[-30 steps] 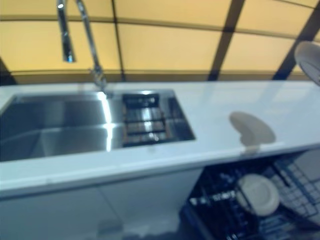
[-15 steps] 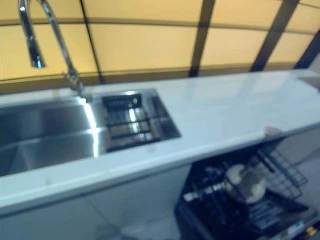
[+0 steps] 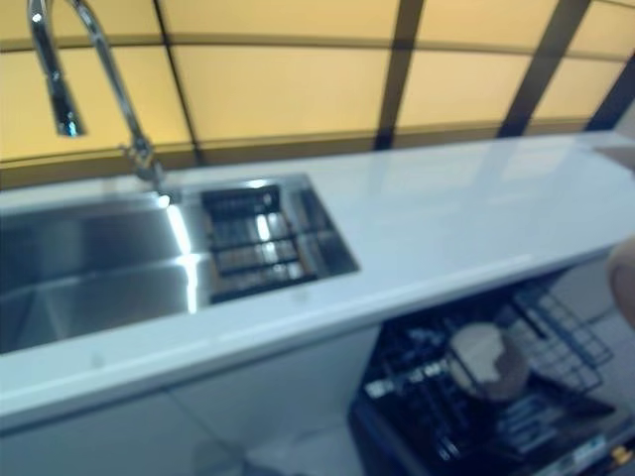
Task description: Take plates into dishwasher
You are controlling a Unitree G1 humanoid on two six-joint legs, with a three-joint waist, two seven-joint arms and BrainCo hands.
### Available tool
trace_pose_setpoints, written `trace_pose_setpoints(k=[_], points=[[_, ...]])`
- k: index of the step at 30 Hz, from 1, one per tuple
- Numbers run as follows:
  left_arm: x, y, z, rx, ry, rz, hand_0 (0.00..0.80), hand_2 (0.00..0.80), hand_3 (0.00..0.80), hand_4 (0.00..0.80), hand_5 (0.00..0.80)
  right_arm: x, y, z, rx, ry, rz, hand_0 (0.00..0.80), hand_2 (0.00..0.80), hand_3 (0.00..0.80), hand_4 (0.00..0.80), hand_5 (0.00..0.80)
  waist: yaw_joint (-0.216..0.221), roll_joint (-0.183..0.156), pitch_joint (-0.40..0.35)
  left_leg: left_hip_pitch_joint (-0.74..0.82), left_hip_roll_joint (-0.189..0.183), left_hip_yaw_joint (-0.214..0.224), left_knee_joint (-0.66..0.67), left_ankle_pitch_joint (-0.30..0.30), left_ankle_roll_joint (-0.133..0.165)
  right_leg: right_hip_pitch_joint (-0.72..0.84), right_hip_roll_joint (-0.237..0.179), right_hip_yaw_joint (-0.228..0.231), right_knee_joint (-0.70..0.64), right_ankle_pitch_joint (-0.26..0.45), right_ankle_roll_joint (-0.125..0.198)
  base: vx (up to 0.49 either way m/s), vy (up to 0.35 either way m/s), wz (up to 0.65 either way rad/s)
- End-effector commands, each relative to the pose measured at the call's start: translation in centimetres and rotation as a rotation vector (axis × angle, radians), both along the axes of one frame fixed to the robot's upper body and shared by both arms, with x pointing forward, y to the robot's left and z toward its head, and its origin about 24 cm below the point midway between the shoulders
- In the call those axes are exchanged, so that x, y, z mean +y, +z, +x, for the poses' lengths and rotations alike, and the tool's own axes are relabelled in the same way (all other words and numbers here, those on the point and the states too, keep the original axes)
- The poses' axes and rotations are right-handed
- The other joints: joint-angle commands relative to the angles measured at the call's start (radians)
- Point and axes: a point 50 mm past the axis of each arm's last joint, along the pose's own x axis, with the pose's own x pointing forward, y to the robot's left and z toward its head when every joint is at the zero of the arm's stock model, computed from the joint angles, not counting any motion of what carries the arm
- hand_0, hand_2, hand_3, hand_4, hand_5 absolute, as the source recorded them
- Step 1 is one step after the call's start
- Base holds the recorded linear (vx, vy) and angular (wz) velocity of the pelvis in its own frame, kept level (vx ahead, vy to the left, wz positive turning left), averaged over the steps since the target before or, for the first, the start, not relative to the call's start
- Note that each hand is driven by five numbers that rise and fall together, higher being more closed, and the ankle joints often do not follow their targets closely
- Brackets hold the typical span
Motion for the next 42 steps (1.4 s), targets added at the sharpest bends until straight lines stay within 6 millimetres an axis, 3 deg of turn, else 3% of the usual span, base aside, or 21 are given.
trace_pose_setpoints(k=[1, 12, 29, 42], points=[[1.9, 0.6, 0.4, 0.000, 0.024, 0.055, 0.000, 0.000, 0.000, 0.000, 0.000, 0.4, 1.4, 0.7, -0.101, 0.013, 0.006, 0.800, 0.800, 0.800, 0.800, 0.800, 0.007, -0.008, 0.002, 0.039, 0.026, -0.036, 0.002, -0.098, 0.009, 0.064, -0.037, -0.040, 0.004, -0.071, 0.095, 0.000, 0.000, 0.00], [1.5, 0.6, 0.8, -0.022, 0.030, 0.046, 0.000, 0.000, 0.000, 0.000, 0.000, 2.9, -2.8, 2.3, -0.036, 0.102, 0.128, 0.800, 0.800, 0.800, 0.800, 0.800, 0.011, 0.004, 0.020, 0.034, 0.024, -0.035, 0.002, -0.097, 0.012, 0.056, -0.040, -0.037, 0.004, -0.068, 0.094, 0.000, 0.000, 0.00], [0.6, 0.5, 1.8, -0.049, 0.030, 0.028, 0.000, 0.000, 0.000, 0.000, 0.000, 7.6, -6.1, 4.9, -0.053, 0.245, 0.295, 0.800, 0.800, 0.800, 0.800, 0.800, 0.014, 0.018, 0.043, 0.031, 0.024, -0.040, 0.002, -0.097, 0.010, 0.051, -0.046, -0.034, 0.004, -0.069, 0.091, 0.000, 0.000, 0.00], [0.4, 0.4, 1.7, -0.049, 0.034, 0.023, 0.000, 0.000, 0.000, 0.000, 0.000, 8.9, -8.0, 5.7, -0.057, 0.244, 0.402, 0.800, 0.800, 0.800, 0.800, 0.800, 0.024, 0.026, 0.051, 0.028, 0.021, -0.054, 0.002, -0.094, 0.006, 0.052, -0.051, -0.043, 0.004, -0.073, 0.088, 0.000, 0.000, 0.00]])
